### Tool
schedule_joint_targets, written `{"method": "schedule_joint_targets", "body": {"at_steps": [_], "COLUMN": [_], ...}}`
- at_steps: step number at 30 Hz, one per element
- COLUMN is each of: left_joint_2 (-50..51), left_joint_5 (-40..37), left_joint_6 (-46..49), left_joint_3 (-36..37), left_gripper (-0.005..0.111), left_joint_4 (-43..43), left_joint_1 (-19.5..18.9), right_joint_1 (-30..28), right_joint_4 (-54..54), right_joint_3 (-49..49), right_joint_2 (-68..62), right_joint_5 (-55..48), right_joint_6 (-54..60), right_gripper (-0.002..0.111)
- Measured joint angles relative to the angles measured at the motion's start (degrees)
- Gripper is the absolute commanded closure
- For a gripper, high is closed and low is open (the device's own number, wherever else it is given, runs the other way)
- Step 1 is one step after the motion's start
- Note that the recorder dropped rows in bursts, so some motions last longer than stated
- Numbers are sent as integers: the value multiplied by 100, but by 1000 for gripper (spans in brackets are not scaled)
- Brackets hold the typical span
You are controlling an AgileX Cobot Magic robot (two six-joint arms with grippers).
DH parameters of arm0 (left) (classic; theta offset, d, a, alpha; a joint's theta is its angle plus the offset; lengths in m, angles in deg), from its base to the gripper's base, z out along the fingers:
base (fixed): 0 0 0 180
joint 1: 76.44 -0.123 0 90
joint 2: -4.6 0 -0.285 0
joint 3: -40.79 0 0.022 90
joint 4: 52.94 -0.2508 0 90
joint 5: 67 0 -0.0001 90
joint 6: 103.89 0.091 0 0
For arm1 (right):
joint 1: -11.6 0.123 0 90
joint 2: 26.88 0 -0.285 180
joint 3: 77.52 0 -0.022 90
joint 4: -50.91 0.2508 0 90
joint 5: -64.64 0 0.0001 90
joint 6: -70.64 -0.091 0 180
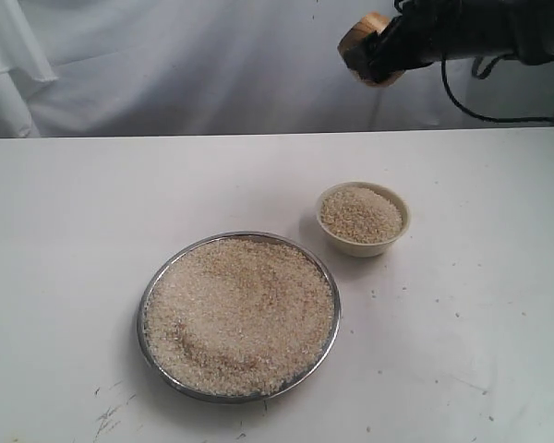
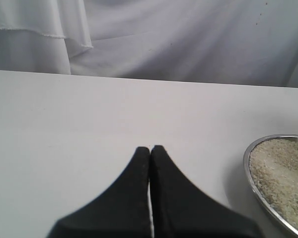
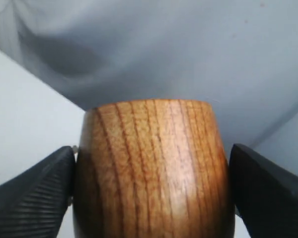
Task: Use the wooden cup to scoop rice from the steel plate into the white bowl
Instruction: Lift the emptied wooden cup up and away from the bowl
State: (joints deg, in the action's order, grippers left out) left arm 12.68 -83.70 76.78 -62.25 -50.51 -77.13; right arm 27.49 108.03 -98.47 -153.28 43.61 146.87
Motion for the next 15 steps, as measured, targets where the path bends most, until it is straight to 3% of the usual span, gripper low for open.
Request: {"method": "schedule_joint_targets", "body": {"at_steps": [1, 4, 7, 11, 15], "left_joint_2": [0, 0, 0, 0, 0], "left_joint_5": [0, 0, 0, 0, 0], "left_joint_6": [0, 0, 0, 0, 0], "left_joint_3": [0, 0, 0, 0, 0], "left_gripper": [107, 107, 107, 107, 107], "left_joint_4": [0, 0, 0, 0, 0], "left_joint_1": [0, 0, 0, 0, 0], "right_joint_1": [11, 141, 196, 401, 477], "right_joint_4": [-390, -2799, -4418, -5388, -5895], "right_joint_3": [-87, -310, -320, 157, 1478], "right_joint_2": [-36, -121, -133, -48, 257], "right_joint_5": [172, 1454, 2347, 3203, 3992], "right_joint_6": [-525, -4041, -6395, -7368, -7750], "right_gripper": [108, 108, 108, 108, 108]}}
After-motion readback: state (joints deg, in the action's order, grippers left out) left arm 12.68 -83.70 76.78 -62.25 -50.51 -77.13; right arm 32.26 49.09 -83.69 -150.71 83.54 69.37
